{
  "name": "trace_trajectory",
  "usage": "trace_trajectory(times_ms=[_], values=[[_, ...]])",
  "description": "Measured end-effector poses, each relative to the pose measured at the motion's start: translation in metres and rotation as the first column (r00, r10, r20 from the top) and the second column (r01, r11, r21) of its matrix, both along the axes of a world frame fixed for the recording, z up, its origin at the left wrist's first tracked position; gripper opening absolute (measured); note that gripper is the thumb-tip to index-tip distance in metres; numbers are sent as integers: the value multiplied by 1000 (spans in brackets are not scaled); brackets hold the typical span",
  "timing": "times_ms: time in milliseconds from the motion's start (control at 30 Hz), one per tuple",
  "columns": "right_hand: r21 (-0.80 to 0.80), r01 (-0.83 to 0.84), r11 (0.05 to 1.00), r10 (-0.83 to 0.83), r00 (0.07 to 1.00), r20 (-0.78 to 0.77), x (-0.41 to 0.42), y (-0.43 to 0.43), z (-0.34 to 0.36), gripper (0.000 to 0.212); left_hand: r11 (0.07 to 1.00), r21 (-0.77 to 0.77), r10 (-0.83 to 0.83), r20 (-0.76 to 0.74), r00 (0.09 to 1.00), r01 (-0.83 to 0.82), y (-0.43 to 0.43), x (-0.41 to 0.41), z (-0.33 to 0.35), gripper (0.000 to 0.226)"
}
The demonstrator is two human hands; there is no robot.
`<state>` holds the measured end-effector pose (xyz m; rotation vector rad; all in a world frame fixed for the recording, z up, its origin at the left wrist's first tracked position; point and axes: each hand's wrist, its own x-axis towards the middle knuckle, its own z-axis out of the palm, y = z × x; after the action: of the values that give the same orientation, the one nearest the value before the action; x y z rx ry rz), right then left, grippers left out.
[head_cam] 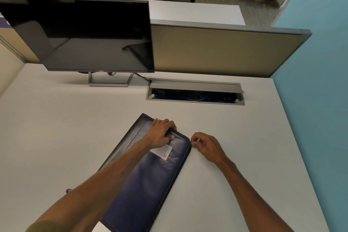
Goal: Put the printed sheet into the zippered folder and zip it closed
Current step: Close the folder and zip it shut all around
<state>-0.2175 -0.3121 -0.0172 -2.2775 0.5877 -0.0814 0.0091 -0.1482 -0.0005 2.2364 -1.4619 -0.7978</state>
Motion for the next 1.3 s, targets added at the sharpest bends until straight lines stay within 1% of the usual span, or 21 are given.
trace_trajectory(times_ms=[100,200,333,367,400,433,467,500,533,567,600,633,700,767,833,1033,1167,1300], values=[[19,32,999,-32,999,26,9,0,2,13,999,-34,-31,-9,999,31,-1,-11,-3,34],[33,1,999,-2,999,36,28,1,7,9,993,-103,-61,3,998,61,1,-25,-8,31],[24,-47,999,46,998,39,51,3,4,5,987,-161,-11,10,1000,12,8,-25,-7,31],[19,-54,998,53,998,41,54,3,4,6,982,-186,33,20,999,-28,12,-20,-6,33],[11,-61,998,60,997,42,56,3,3,7,971,-216,116,41,992,-105,17,-14,-6,36],[4,-67,998,67,997,42,59,3,3,8,944,-244,247,70,966,-223,23,-7,-8,40],[-2,-70,998,70,997,43,61,3,2,9,893,-258,404,96,910,-369,29,1,-9,45],[-6,-70,997,71,997,42,63,3,1,9,824,-239,547,105,830,-513,37,9,-9,51],[-10,-69,998,70,997,38,65,2,1,9,758,-190,646,93,757,-624,43,14,-10,59],[-16,-68,998,69,997,33,66,1,0,9,720,-126,693,71,718,-682,48,18,-11,64],[-22,-72,997,73,997,31,68,0,-2,10,715,-74,699,48,714,-695,52,20,-12,64],[-29,-81,996,82,996,32,70,-1,-3,10,730,-57,683,24,730,-681,54,20,-14,60],[-47,-111,993,113,993,41,76,-2,-4,10,738,-73,671,-29,741,-671,58,20,-15,55],[-60,-139,988,142,988,53,85,0,-5,9,718,-71,687,-86,721,-693,62,21,-15,60],[-74,-151,986,156,985,77,96,4,-5,8,725,-78,676,-111,729,-684,65,20,-16,65],[-105,-207,973,218,971,103,145,14,1,9,749,-123,639,-126,759,-651,66,15,-22,63],[-198,-218,956,237,968,83,177,16,5,4,766,-145,613,-130,779,-627,60,9,-22,62],[-269,-253,929,274,961,43,200,20,5,4,759,-160,619,-121,776,-631,58,6,-26,58]])
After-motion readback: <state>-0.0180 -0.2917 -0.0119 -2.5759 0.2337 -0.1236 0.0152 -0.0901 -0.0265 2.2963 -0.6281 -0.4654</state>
